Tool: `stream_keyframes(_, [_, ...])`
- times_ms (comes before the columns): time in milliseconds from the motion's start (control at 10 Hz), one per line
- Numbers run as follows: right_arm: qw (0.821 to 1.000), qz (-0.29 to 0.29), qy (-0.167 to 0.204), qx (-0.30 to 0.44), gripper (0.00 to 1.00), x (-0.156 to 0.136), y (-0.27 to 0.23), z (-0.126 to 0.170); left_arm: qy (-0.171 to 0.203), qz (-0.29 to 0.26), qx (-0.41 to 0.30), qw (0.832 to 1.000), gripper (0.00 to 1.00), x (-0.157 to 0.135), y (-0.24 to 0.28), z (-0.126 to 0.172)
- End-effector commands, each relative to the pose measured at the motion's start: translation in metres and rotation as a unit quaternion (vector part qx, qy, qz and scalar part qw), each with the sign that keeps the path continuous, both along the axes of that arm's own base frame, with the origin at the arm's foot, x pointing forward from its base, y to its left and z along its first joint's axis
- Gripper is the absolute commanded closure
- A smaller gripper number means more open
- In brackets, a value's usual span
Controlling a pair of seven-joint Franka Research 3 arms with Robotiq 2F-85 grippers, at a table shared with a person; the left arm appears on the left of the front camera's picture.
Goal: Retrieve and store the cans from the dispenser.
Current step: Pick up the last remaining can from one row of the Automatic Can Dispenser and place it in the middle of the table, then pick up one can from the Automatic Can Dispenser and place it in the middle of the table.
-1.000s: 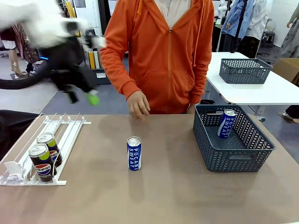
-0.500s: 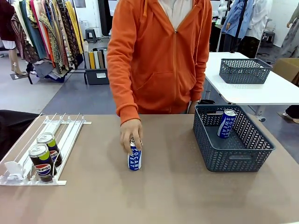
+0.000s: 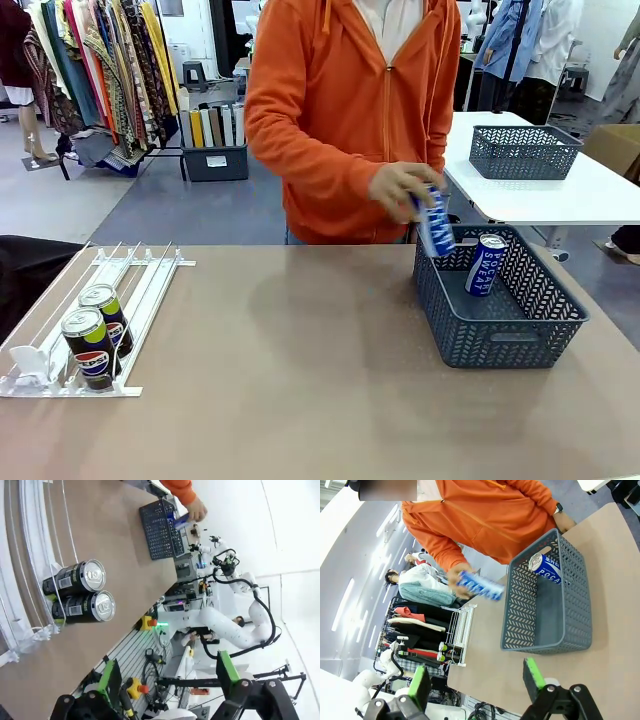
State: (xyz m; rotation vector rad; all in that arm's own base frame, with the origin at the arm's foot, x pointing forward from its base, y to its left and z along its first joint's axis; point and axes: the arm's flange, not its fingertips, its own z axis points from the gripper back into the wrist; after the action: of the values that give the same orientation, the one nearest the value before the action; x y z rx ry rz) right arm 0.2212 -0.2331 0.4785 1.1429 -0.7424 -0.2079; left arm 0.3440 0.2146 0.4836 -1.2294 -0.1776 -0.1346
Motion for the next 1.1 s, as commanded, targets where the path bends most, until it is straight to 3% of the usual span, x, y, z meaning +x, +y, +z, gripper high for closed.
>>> stream_keyframes(0, [1.0, -0.001, -0.018, 0.001, 0.0, 0.003, 0.0, 0.002, 0.015, -0.024, -0.005, 1.0, 0.0, 0.0, -0.003, 0.0])
stream_keyframes(900, [1.0, -0.001, -0.018, 0.001, 0.0, 0.003, 0.0, 0.002, 0.012, -0.017, -0.005, 1.0, 0.0, 0.0, -0.006, -0.002])
stream_keyframes(1000, [1.0, -0.001, -0.018, 0.001, 0.0, 0.003, 0.0, 0.002, -0.032, -0.045, 0.051, 0.997, 0.0, -0.007, -0.02, 0.013])
